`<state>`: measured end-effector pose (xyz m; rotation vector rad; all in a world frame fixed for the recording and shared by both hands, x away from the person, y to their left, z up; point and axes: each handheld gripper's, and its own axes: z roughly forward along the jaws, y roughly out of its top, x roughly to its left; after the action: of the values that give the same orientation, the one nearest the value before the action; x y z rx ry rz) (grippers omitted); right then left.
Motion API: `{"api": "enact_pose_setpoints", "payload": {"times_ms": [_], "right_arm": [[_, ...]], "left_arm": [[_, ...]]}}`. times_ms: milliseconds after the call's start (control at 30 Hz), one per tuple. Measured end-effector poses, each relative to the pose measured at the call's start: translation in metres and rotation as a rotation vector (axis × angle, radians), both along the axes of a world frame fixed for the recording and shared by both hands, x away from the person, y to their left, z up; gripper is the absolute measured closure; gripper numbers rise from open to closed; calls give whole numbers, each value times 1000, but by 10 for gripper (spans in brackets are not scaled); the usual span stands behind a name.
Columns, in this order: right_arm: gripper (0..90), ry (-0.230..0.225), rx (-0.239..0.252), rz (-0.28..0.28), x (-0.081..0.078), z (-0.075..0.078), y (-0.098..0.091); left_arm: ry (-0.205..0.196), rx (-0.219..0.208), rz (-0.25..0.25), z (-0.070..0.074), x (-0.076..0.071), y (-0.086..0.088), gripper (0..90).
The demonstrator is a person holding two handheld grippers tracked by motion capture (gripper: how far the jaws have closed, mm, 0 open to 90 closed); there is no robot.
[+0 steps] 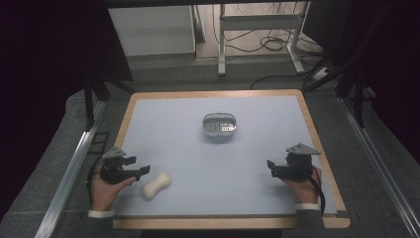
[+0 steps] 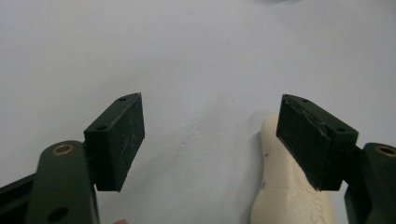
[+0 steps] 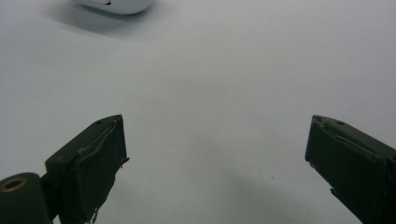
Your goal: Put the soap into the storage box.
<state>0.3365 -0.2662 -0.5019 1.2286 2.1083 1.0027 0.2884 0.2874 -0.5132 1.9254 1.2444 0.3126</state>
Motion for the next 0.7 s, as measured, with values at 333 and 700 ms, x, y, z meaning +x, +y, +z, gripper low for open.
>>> {"api": "enact_pose_setpoints", "payload": {"times_ms": [333, 700], "right_arm": [[65, 0, 1, -18, -4, -1, -4], [74, -3, -28, 4, -3, -5, 0]], "left_arm": [[-1, 8, -14, -1, -1, -1, 234], [5, 25, -30, -3, 2, -2, 229]]}}
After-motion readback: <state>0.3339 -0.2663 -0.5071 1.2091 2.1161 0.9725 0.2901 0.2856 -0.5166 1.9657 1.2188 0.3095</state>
